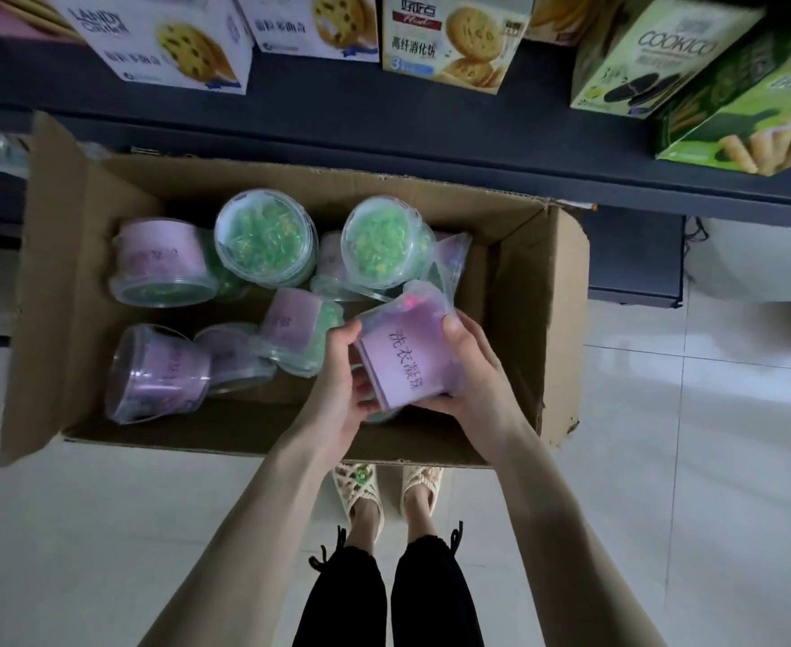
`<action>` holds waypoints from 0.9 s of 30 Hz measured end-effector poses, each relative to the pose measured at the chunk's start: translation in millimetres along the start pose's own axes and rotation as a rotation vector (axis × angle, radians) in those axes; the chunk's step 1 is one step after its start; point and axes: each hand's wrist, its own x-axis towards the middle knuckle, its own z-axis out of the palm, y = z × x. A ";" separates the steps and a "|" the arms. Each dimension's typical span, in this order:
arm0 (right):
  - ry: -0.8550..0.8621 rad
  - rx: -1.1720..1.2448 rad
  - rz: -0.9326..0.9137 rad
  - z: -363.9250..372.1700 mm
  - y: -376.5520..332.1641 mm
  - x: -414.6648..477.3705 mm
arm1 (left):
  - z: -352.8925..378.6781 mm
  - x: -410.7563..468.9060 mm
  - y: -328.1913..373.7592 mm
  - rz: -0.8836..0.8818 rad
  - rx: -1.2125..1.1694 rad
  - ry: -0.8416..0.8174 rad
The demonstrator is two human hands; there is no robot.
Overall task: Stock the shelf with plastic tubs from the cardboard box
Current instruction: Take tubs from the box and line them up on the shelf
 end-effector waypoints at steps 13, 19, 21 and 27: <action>0.083 -0.095 -0.125 -2.5 -17.2 44.7 | -7.3 38.5 41.1 0.195 0.391 -0.076; 0.068 0.073 -0.057 8.0 -22.0 47.5 | -11.7 24.7 25.0 0.253 0.495 0.019; 0.098 0.048 -0.078 15.1 -18.8 45.7 | -16.1 15.0 18.9 0.366 0.553 0.087; 0.115 -0.090 -0.045 49.3 -2.9 36.3 | -49.2 -6.4 13.3 0.470 0.623 0.199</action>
